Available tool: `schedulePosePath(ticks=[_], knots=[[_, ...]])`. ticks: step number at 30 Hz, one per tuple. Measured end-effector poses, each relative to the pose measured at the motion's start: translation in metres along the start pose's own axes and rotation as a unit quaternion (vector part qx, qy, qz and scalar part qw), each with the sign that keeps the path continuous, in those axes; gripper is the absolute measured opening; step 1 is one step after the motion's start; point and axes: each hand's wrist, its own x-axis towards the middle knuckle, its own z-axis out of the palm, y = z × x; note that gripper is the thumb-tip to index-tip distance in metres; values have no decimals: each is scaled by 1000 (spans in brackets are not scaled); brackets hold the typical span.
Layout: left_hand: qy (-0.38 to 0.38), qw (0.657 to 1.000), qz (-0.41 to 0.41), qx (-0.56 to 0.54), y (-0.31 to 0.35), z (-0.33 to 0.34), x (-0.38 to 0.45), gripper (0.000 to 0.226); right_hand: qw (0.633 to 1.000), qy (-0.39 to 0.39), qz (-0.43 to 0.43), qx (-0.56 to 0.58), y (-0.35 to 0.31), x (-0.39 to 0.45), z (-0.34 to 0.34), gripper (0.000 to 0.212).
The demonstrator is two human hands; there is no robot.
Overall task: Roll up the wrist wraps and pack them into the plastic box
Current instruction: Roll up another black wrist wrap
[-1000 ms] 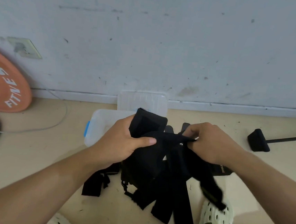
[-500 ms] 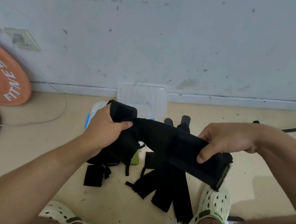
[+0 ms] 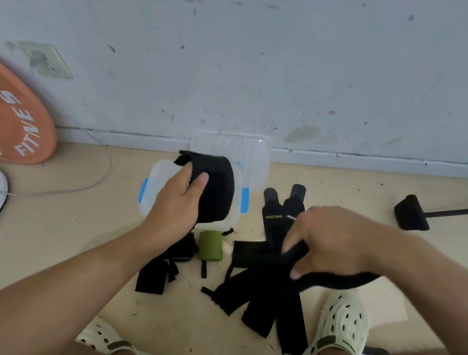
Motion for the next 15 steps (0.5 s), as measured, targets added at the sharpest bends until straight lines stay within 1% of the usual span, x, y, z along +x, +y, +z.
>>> schedulePosePath(ticks=[1,2,4,6,9,10,13,15], knots=[[-20,1000,5,3,-2,4,-2,26,999,6,-28,-28,-11,4,7,32],[-45,999,13,5,-4,8,-4,26,998,20,-57,-31,-21,7,11,33],[-103,994,33,7,-7,17,-12,28,992,59,-106,-16,-33,9,11,29],[-157,987,44,-12,-8,24,-19,29,988,84,-128,-31,-36,8,4,26],[-213,975,33,-52,-4,28,-27,29,983,139,-118,-34,-30,8,-4,20],[-228,971,26,-64,-2,28,-28,28,980,162,-111,-27,-28,9,-6,22],[-251,962,1,-108,2,27,-29,22,972,224,-77,-4,-19,12,-9,42],[-271,957,7,-106,3,24,-29,24,968,246,-41,-2,-17,10,-12,50]])
